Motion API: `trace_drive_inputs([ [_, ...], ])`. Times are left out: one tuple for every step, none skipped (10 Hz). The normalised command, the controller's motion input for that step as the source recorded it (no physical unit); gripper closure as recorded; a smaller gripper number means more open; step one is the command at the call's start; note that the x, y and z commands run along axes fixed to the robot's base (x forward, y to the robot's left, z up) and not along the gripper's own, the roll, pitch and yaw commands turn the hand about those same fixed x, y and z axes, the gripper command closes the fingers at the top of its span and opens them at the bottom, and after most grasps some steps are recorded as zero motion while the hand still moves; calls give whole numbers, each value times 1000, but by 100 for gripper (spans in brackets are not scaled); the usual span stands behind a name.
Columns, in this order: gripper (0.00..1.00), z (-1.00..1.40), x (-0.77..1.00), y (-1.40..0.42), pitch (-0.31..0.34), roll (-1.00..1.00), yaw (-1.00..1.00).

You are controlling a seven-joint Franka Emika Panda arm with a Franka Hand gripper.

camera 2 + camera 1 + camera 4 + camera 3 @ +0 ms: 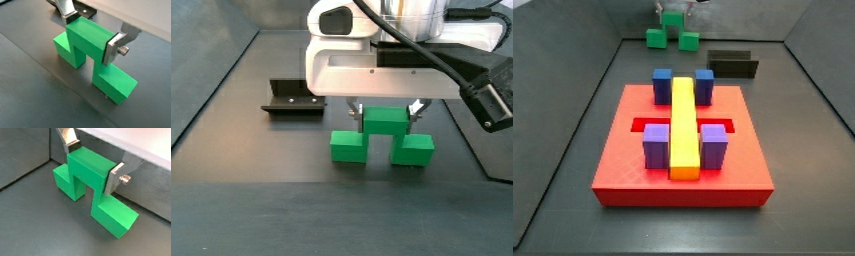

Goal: Pick up the green object. Move up. Move to above the board. Insert the green object.
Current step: Pick up the green object.

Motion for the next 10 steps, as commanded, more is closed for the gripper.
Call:
trace_drive_inputs([
  [100,0,0,0,0,0,0],
  [100,0,0,0,0,0,0],
  [100,0,0,0,0,0,0],
  [100,0,0,0,0,0,0],
  [100,0,0,0,0,0,0],
  [100,0,0,0,0,0,0],
  [100,0,0,0,0,0,0],
  [100,0,0,0,0,0,0],
  [100,0,0,0,0,0,0],
  [100,0,0,0,0,0,0],
])
